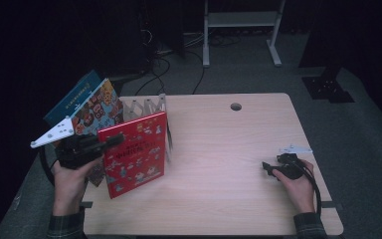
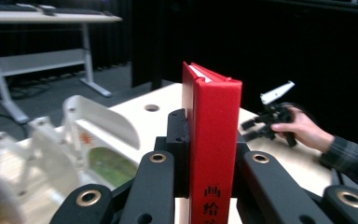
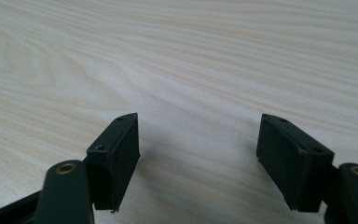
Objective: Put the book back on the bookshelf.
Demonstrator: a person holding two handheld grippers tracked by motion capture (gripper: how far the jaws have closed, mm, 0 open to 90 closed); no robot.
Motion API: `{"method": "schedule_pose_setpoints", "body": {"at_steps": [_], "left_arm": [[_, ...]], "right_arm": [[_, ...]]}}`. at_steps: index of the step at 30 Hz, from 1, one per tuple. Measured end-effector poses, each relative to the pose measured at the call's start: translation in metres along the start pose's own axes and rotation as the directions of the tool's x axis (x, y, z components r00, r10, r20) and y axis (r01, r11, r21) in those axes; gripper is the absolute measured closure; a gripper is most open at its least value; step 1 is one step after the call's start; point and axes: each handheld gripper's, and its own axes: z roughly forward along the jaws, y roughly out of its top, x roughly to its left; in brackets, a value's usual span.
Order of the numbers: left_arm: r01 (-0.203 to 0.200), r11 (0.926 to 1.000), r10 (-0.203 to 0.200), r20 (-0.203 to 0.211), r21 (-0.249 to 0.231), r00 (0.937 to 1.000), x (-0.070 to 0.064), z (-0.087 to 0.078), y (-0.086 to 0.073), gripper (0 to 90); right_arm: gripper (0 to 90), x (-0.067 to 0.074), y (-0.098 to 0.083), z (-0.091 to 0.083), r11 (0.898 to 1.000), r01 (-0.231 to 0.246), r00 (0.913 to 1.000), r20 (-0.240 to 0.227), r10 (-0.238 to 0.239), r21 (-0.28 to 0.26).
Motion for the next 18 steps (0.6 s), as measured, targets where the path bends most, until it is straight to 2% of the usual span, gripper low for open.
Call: {"method": "schedule_pose_setpoints", "body": {"at_steps": [4,6,8,11,14,18], "left_arm": [[0.004,0.9999,-0.005,-0.075,-0.016,0.9972,0.004,-0.015,0.0,79.4],[-0.004,0.9998,0.002,-0.114,-0.017,0.9934,0.005,-0.019,0.001,79.4],[-0.007,0.9998,0.005,-0.156,-0.018,0.9877,0.006,-0.022,0.002,79.4],[-0.02,0.9997,0.016,-0.221,-0.016,0.9751,0.006,-0.021,0.003,79.4],[-0.03,0.9995,0.026,-0.281,-0.008,0.9594,0.008,-0.017,0.003,79.4],[-0.018,0.9995,0.009,-0.334,-0.026,0.9425,0.016,-0.009,-0.001,79.4]], "right_arm": [[24.6,0.0,-0.001,0.002,1.0,0.011,0.9997,0.023,-0.011,-0.004],[20.2,0.002,-0.002,0.004,0.999,0.031,0.9986,0.043,-0.031,-0.011],[20.0,0.002,-0.001,0.005,0.999,0.032,0.9986,0.043,-0.031,-0.009],[19.0,0.002,-0.001,0.005,1.0,0.028,0.9986,0.046,-0.027,-0.009],[18.8,0.001,-0.001,0.005,1.0,0.027,0.9985,0.047,-0.026,-0.008],[18.7,0.001,-0.001,0.005,1.0,0.027,0.9985,0.048,-0.026,-0.009]]}}
